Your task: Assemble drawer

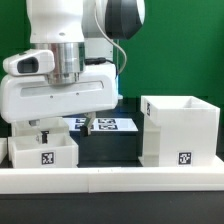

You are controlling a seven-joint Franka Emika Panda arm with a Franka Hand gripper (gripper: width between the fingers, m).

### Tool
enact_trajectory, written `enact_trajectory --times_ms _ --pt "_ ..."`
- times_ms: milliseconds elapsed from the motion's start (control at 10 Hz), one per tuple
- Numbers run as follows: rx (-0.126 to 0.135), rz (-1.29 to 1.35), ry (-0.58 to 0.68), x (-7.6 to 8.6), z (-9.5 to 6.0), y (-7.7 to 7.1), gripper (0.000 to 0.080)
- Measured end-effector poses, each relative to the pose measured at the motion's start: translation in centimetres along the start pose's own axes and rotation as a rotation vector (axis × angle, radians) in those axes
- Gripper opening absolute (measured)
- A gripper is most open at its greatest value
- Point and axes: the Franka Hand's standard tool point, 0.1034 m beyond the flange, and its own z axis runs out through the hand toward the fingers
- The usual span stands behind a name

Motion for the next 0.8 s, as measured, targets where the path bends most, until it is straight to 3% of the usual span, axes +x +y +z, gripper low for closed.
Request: enact_trajectory --times_ms 500,800 --pt "0.006 -0.002 -0.025 -1.1 2.1 -0.6 0.0649" --pt "0.004 0.005 -0.027 -1.1 2.6 -0.8 0.0649"
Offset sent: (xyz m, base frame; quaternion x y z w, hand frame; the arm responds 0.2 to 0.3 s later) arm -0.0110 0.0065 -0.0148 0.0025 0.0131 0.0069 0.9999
